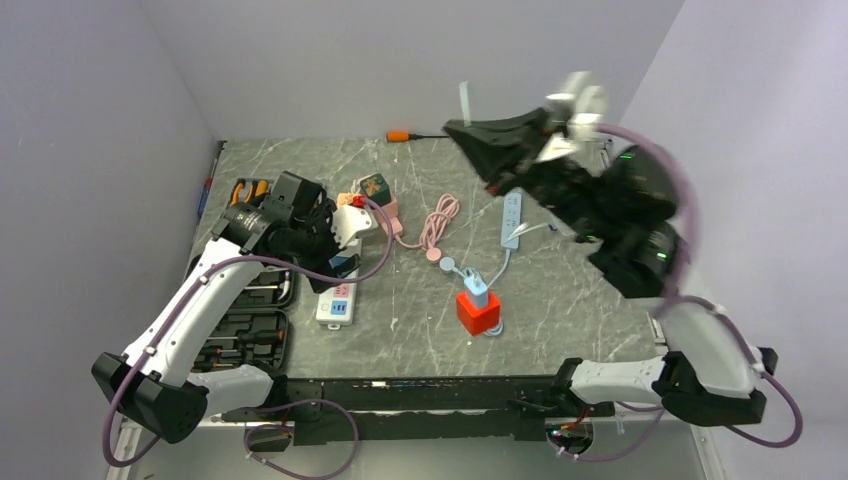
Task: Pull the plug off the socket
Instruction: Place the socket at the center of the board.
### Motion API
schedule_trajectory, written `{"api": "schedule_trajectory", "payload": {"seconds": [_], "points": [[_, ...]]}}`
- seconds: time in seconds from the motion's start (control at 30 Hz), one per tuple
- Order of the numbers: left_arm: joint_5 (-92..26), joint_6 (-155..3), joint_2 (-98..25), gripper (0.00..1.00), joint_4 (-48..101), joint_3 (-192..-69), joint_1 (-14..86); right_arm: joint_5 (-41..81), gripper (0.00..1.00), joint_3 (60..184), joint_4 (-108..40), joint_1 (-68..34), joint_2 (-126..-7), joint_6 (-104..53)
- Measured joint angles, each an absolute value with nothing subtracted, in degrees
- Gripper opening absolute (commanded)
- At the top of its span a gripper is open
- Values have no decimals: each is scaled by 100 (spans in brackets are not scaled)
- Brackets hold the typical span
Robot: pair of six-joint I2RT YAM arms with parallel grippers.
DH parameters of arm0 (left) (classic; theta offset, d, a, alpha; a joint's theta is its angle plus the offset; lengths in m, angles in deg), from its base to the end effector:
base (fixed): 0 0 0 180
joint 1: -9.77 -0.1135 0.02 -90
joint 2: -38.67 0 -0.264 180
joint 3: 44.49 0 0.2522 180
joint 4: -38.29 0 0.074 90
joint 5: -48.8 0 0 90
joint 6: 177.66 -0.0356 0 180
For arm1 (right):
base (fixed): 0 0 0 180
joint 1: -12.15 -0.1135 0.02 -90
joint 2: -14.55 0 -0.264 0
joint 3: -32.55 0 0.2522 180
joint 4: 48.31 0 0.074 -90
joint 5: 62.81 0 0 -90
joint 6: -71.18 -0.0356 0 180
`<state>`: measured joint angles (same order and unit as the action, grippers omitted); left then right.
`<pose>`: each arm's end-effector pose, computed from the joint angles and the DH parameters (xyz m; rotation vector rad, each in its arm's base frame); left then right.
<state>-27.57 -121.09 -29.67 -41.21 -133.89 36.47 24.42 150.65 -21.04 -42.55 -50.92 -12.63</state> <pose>0.1881 -0.1040 0.3570 1.3610 2.1781 -0.2637 0.0925 0.1336 0.6010 -0.6268 0.9789 0.7798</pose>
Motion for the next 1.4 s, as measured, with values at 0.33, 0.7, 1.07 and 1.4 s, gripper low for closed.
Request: {"api": "schedule_trajectory", "payload": {"seconds": [0.33,0.7,1.07,1.4], "points": [[-2755,-12126,-2855,99,-4101,-13341,3647,2827,0,13668,-2147,-4259,-5582,-1958],[-2753,-12257,-2672,99,-4086,-13142,3645,3375,0,11402,-2766,-4261,-4703,-2814],[-2679,-12299,-2672,99,-4086,-13142,3643,4409,0,10717,-2611,-4213,-3761,-3230],[-2574,-12292,-2954,99,-4044,-13107,3643,5517,84,10519,-1374,-3586,-4060,-3875]]}}
